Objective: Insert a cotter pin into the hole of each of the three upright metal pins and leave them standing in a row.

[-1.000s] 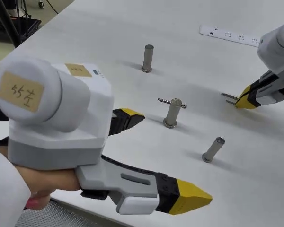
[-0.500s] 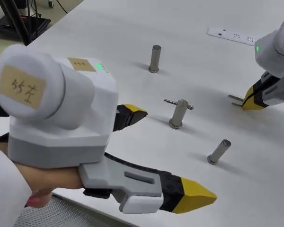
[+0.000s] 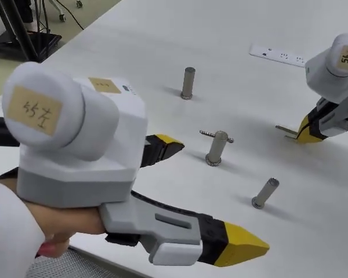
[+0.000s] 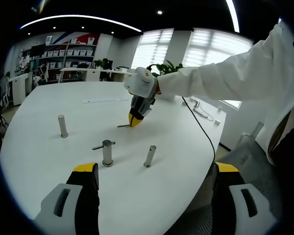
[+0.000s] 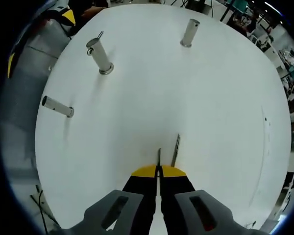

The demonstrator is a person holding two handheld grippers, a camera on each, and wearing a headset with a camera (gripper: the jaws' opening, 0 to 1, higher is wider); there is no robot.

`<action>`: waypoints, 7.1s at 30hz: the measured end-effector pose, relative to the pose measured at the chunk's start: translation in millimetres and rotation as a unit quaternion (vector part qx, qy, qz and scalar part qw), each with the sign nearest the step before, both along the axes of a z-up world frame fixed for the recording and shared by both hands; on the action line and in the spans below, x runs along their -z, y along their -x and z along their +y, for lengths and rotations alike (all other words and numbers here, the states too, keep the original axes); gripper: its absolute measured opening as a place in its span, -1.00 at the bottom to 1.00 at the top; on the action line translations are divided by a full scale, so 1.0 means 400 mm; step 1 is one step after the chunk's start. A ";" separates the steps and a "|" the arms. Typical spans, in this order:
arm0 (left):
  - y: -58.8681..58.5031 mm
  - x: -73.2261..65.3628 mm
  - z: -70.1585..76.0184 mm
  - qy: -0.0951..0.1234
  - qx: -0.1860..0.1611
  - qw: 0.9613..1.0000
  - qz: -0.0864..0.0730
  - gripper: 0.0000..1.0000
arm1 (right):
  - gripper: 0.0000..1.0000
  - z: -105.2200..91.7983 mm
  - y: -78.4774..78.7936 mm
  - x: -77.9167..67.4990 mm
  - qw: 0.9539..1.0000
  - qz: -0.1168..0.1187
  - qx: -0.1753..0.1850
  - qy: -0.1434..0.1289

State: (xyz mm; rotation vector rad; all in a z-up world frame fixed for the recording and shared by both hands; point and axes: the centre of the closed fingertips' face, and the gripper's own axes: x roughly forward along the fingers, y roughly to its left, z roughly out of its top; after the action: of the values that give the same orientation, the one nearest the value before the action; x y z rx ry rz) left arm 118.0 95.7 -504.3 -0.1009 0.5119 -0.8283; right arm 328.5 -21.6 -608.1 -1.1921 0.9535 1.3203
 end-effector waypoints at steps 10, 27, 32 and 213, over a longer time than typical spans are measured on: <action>-0.027 -0.019 -0.003 0.008 -0.006 1.000 -0.014 0.86 | -1.00 0.015 0.048 -0.104 0.996 -0.056 -0.004 -0.070; -0.091 -0.063 -0.042 0.027 0.001 1.000 -0.016 0.66 | -1.00 0.025 0.180 -0.236 0.968 -0.146 0.027 -0.200; -0.114 -0.077 -0.061 0.040 0.005 0.999 -0.015 0.57 | -1.00 0.034 0.214 -0.282 0.954 -0.182 0.036 -0.236; -0.051 -0.058 -0.208 0.000 0.266 0.959 -0.102 -1.00 | -1.00 0.100 0.500 -0.278 0.928 0.061 0.081 -0.358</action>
State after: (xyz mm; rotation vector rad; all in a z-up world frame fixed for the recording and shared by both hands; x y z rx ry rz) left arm 138.4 12.5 -481.0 0.1296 0.3456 -1.3494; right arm 128.5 18.4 -497.0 -0.4616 0.5485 1.4383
